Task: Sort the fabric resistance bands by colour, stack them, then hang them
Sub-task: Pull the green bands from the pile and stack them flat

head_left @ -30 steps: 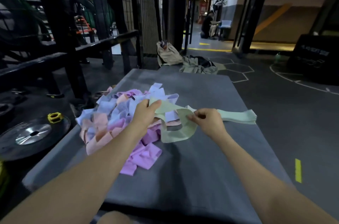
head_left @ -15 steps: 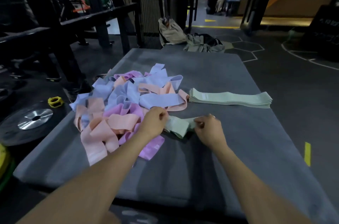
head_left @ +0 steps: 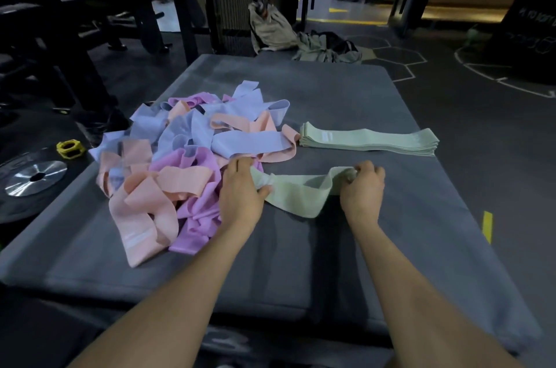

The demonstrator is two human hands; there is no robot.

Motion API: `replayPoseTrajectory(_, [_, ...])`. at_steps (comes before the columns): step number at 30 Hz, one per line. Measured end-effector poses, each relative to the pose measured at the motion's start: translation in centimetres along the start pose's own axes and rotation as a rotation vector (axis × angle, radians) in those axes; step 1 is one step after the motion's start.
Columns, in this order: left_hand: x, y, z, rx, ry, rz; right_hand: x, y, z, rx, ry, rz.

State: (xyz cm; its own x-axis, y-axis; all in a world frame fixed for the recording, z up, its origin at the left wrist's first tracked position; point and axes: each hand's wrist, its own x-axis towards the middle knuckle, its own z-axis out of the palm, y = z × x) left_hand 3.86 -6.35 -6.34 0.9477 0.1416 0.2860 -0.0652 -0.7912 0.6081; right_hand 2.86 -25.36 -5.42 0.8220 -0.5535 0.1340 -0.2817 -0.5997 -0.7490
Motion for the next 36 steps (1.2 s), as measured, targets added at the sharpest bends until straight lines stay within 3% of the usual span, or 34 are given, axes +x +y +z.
replayPoseTrajectory(5, [0.5, -0.2, 0.1, -0.017, -0.119, -0.145, 0.8, 1.3, -0.1, -0.038, -0.02, 0.105])
replayPoseTrajectory(12, [0.6, 0.7, 0.0, 0.214, -0.165, -0.121, 0.6, 1.0, -0.7, -0.003, -0.047, 0.091])
replayPoseTrajectory(18, [1.1, 0.9, -0.3, 0.086, -0.299, -0.244, 0.3, 1.7, -0.8, 0.067, -0.04, 0.052])
replayPoseTrajectory(25, [0.3, 0.1, 0.2, -0.027, -0.056, -0.232, 0.3, 1.9, -0.6, 0.037, -0.032, 0.042])
replayPoseTrajectory(27, [0.1, -0.4, 0.1, -0.021, 0.006, -0.152, 0.3, 1.9, -0.5, 0.041, -0.032, 0.044])
replayPoseTrajectory(29, [0.0, -0.6, 0.1, 0.047, 0.026, -0.097, 0.4, 2.0, -0.4, 0.054, -0.032, 0.046])
replayPoseTrajectory(36, [0.5, -0.3, 0.0, 0.135, 0.049, -0.152, 0.3, 2.0, -0.2, 0.057, -0.039, 0.035])
